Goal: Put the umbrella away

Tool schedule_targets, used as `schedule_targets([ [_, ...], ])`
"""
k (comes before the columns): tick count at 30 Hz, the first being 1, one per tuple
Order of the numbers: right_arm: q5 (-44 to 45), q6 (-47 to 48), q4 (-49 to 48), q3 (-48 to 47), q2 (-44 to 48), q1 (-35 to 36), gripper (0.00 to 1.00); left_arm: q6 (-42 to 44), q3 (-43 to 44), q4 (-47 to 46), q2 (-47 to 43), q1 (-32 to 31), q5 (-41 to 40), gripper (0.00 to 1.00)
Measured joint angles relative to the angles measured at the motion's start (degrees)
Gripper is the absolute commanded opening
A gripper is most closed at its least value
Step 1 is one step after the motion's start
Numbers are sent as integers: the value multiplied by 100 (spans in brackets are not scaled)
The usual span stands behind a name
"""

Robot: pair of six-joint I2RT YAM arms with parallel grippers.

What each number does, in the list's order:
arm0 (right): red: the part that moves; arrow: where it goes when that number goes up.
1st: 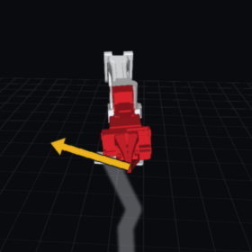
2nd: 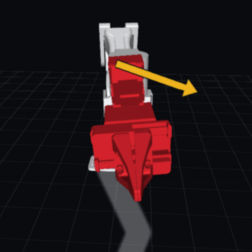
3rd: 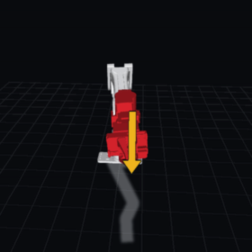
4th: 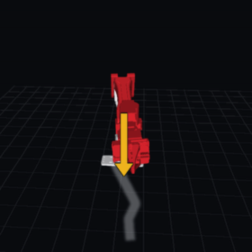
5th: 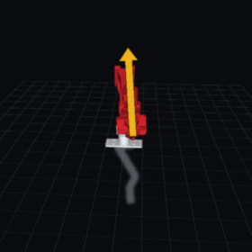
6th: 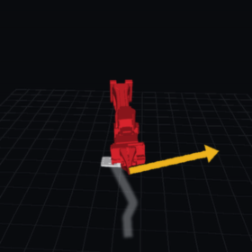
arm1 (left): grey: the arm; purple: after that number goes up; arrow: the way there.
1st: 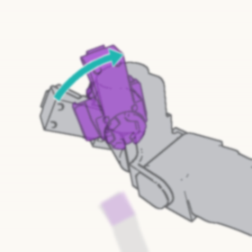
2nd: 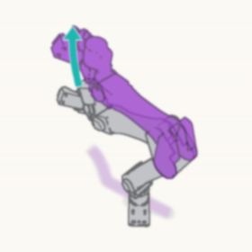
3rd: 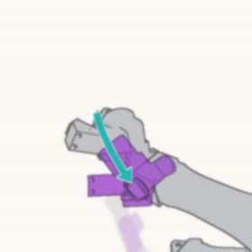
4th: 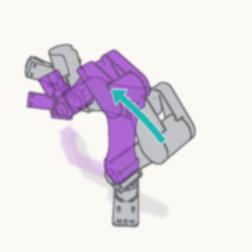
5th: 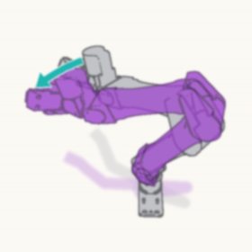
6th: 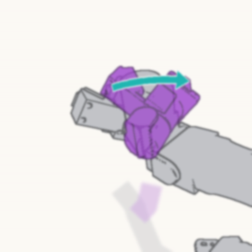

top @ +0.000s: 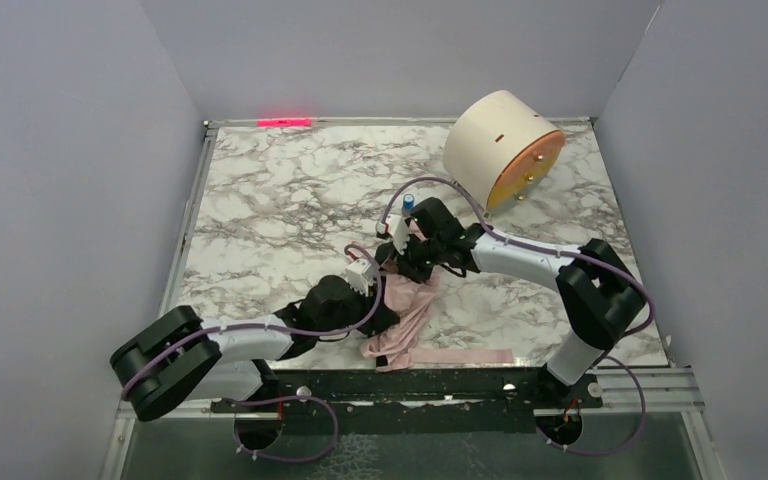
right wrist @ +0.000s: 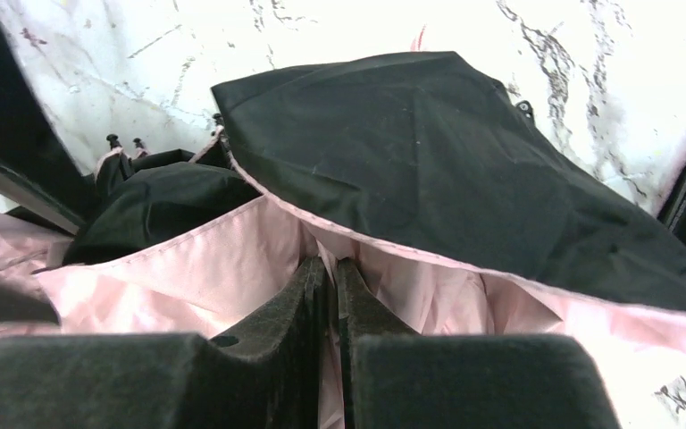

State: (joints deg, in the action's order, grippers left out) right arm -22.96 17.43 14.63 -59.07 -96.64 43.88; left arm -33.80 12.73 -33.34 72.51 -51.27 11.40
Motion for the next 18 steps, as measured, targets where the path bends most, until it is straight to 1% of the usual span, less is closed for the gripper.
schedule_targets([
  [2,109,-87,-76,48,24,0,15,-63,2,111,-341,-13,0,49],
  [4,195,-166,-195,164,90,0,15,-127,33,345,-852,-13,-4,50],
  [6,271,-278,-350,339,210,4,14,-166,142,780,-1469,-13,-94,50],
  [8,319,-382,-485,516,341,4,14,-184,313,1285,-2151,-13,-297,53],
  [9,330,-420,-533,575,380,4,15,-188,461,1714,-2601,-20,-535,55],
  [11,352,-509,-688,723,472,4,14,-201,691,2260,-3209,-24,-968,56],
  [12,361,-553,-761,782,505,4,15,-210,870,2638,-3600,-22,-1331,58],
  [14,365,-605,-898,876,557,4,15,-219,1139,3097,-4026,-22,-1821,61],
  [16,367,-651,-1025,968,614,4,15,-149,1447,3436,-4063,-4,-2304,62],
  [18,372,-691,-1154,1067,680,4,15,-35,1755,3654,-3679,59,-2551,62],
])
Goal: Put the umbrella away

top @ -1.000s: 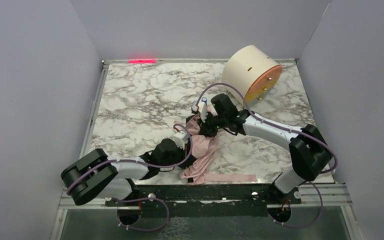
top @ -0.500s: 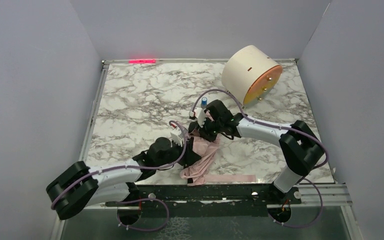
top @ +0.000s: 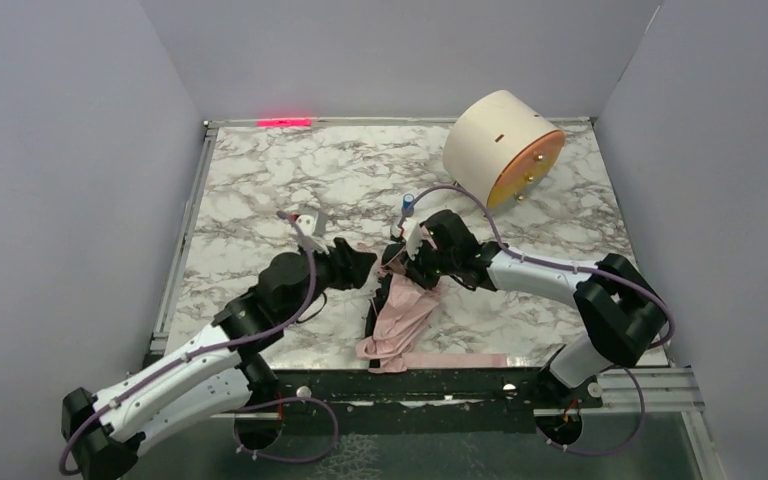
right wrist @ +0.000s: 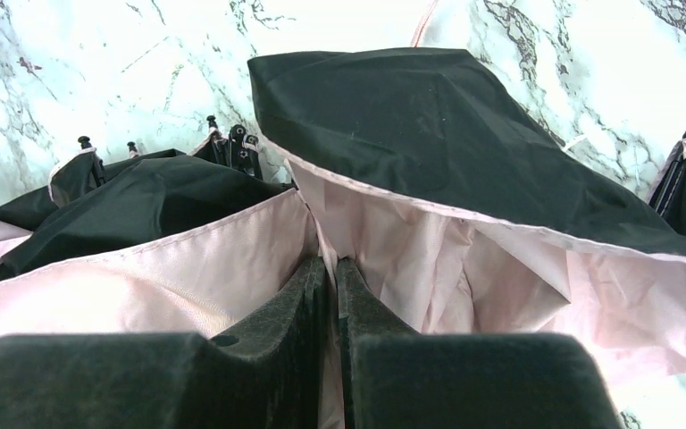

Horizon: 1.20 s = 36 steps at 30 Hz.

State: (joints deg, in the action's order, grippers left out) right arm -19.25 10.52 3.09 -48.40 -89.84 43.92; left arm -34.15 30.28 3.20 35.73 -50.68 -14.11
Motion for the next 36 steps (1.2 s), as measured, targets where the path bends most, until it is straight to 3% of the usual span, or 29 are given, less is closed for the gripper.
schedule_targets([
  [3,20,-26,-175,155,101,0,14,227,407,125,960,251,-15,62],
  [8,22,-74,-385,295,168,0,15,647,785,162,2472,1091,885,62],
  [21,22,-155,-474,310,168,0,14,1268,1338,-619,3606,1735,3049,57],
  [33,22,-157,-476,317,201,0,14,1513,1589,-831,4743,1735,3825,33],
  [36,22,-157,-476,317,214,0,15,1543,1668,-909,4868,1735,3954,18],
])
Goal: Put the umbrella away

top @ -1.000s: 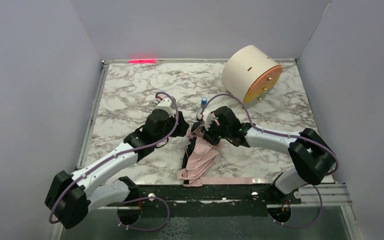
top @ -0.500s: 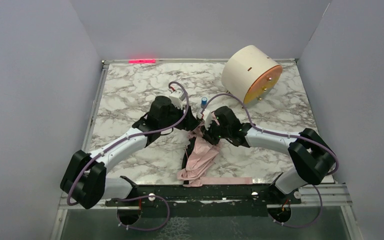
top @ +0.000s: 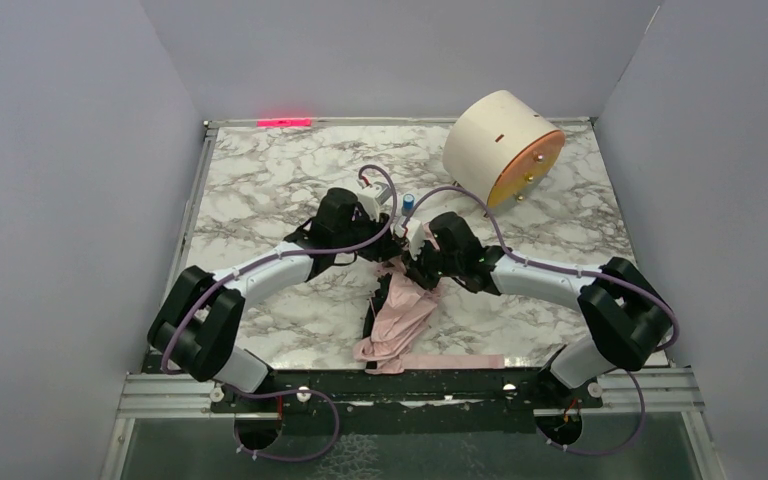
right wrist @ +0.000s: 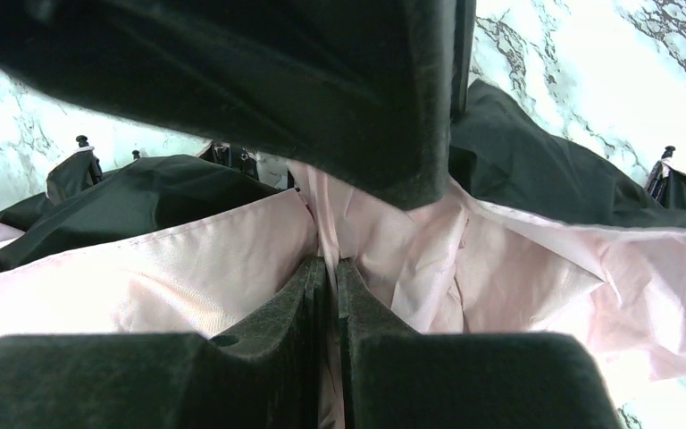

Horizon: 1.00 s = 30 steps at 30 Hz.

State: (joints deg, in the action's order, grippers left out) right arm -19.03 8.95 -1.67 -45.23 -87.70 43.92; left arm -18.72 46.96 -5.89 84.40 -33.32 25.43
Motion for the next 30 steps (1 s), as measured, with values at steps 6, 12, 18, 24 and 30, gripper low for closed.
schedule_targets([
  [6,2,-4,0,13,24,0,20,55,22,-76,105,4,131,0],
  [12,48,-48,11,63,369,2,40,57,33,-87,125,11,138,0],
  [18,107,-125,31,63,1036,17,37,28,166,-79,120,11,153,0],
  [24,142,-221,37,63,1294,28,29,-57,522,-28,72,11,297,0],
  [30,319,-361,4,87,1128,28,25,-140,800,2,-85,11,472,0],
])
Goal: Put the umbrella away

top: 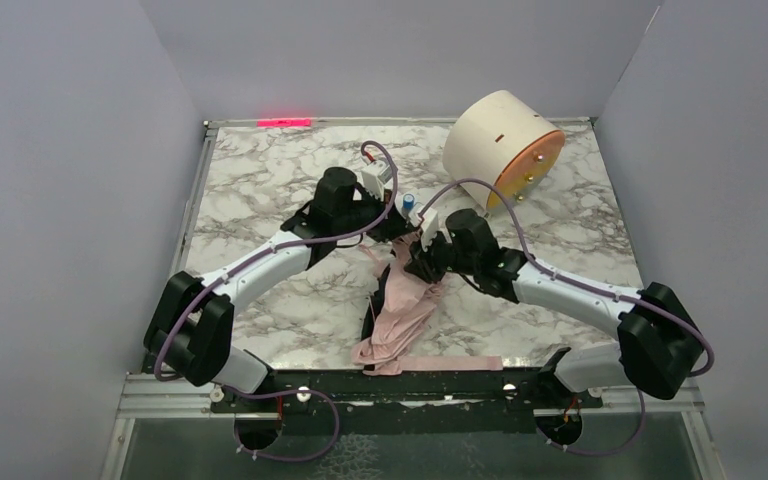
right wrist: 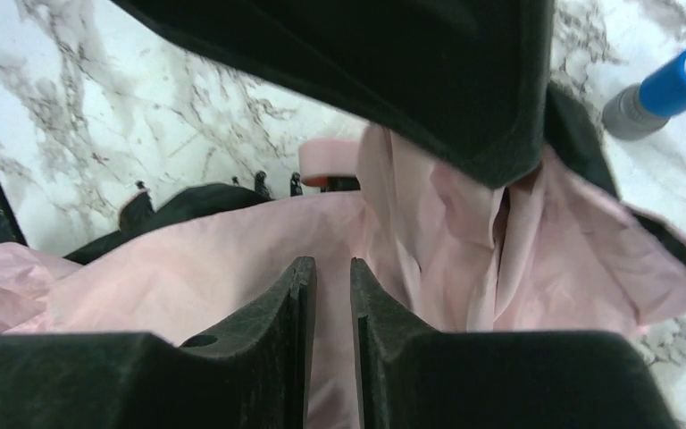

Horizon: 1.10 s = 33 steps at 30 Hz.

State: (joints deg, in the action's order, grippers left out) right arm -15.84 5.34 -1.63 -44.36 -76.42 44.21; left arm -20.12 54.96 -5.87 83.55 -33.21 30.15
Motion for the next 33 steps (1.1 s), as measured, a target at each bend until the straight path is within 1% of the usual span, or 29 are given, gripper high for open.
schedule_targets([
  [11,186,-258,-308,496,-400,0,24,-258,348,339,-170,0,72,0],
  [13,184,-278,-337,516,-400,0,26,-286,387,422,-258,0,70,0],
  [15,175,-302,-343,516,-341,0,32,-321,385,538,-382,11,72,0],
  [18,136,-348,-278,516,-46,0,38,-378,323,621,-632,11,70,0],
  [21,-11,-363,-144,492,511,0,42,-468,68,660,-999,11,72,0],
  [22,-15,-361,-140,487,540,0,42,-492,-15,691,-1099,11,72,0],
  [25,-76,-411,63,407,1051,0,44,-592,-304,737,-1408,11,72,0],
  [27,-70,-501,186,365,1403,0,47,-658,-516,730,-1572,11,92,0],
  [30,125,-691,304,293,1808,0,50,-776,-828,691,-1781,11,186,0],
  [33,664,-898,560,125,1884,0,52,-955,-1233,575,-2039,7,323,0],
])
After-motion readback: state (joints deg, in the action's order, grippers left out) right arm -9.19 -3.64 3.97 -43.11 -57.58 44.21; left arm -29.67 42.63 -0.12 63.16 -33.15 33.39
